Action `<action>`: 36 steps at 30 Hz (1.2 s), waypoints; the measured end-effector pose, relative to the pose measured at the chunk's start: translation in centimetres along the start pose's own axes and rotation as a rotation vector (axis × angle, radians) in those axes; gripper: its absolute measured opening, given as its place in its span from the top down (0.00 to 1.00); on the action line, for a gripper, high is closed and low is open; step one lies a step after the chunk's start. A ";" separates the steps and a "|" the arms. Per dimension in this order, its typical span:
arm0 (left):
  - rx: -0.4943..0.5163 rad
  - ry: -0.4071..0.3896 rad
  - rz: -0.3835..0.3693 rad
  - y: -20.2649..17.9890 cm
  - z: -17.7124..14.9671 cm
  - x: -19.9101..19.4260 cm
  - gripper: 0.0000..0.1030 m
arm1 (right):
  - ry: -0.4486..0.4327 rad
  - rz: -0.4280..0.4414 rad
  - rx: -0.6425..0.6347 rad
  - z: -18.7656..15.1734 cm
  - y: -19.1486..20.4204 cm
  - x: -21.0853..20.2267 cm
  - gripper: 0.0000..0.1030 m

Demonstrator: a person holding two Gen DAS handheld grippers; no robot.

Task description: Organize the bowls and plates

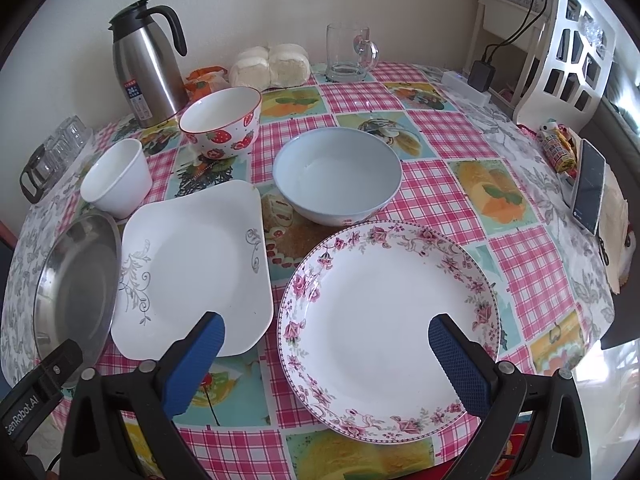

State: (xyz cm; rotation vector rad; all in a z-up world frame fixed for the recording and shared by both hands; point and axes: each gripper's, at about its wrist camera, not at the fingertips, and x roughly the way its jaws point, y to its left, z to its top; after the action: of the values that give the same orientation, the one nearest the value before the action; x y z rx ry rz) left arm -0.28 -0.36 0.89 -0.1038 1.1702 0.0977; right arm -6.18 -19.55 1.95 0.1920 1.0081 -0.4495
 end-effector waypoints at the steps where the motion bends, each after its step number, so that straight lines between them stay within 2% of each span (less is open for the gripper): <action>1: -0.001 0.000 0.000 0.0 0.0 0.0 0.00 | -0.001 0.000 0.001 0.0 0.0 0.0 0.00; 36: -0.018 -0.003 -0.024 0.8 -0.2 -1.2 0.00 | -0.017 -0.001 0.004 -0.1 0.1 -0.5 0.00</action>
State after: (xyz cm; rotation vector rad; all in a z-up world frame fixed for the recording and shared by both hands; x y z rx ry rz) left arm -1.01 0.36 1.85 -0.1332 1.1652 0.0871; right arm -6.45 -19.25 2.32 0.1911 0.9908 -0.4539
